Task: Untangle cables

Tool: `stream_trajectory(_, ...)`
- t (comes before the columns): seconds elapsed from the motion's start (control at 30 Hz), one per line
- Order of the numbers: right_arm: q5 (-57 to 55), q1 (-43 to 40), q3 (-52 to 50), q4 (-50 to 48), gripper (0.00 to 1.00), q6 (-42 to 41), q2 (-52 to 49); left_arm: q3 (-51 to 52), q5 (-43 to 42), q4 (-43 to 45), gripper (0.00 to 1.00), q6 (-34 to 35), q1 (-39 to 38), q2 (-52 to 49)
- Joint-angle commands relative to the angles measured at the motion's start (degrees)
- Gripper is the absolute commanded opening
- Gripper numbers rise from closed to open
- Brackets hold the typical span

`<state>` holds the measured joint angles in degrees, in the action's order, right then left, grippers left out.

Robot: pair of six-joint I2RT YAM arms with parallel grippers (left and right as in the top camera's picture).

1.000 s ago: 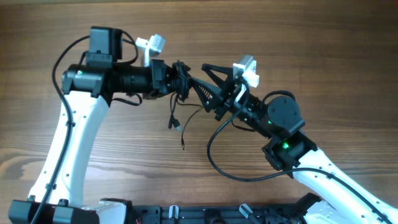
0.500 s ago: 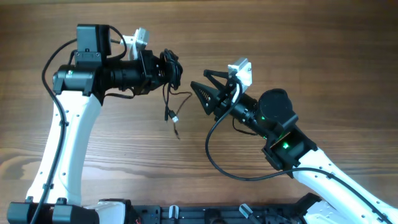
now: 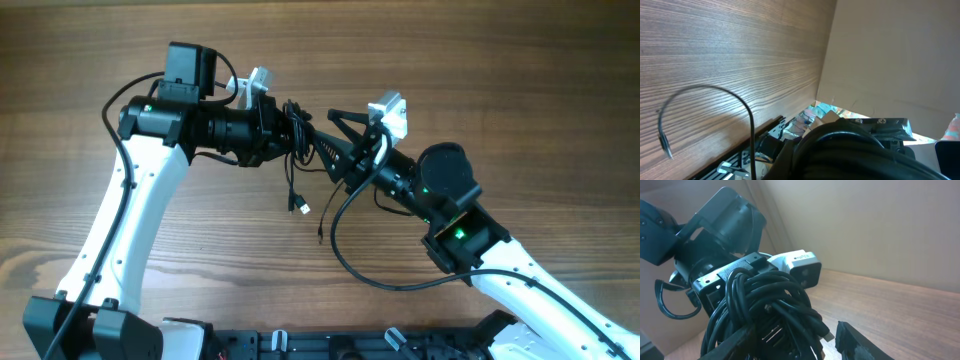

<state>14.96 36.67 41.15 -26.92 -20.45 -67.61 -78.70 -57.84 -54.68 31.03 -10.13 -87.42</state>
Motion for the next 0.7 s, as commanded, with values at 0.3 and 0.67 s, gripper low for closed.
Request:
stream_trajectory(0.3, 5.7, 0.2, 1.3, 3.7, 0.53, -2.3, 0.0, 0.0, 0.6, 0.2, 0.04, 0.8, 3.3, -0.6)
stream_trajectory(0.67, 4.9, 0.2, 1.3, 3.0, 0.54, -2.2, 0.0, 0.0, 2.4, -0.4, 0.04, 1.0, -2.0, -0.6)
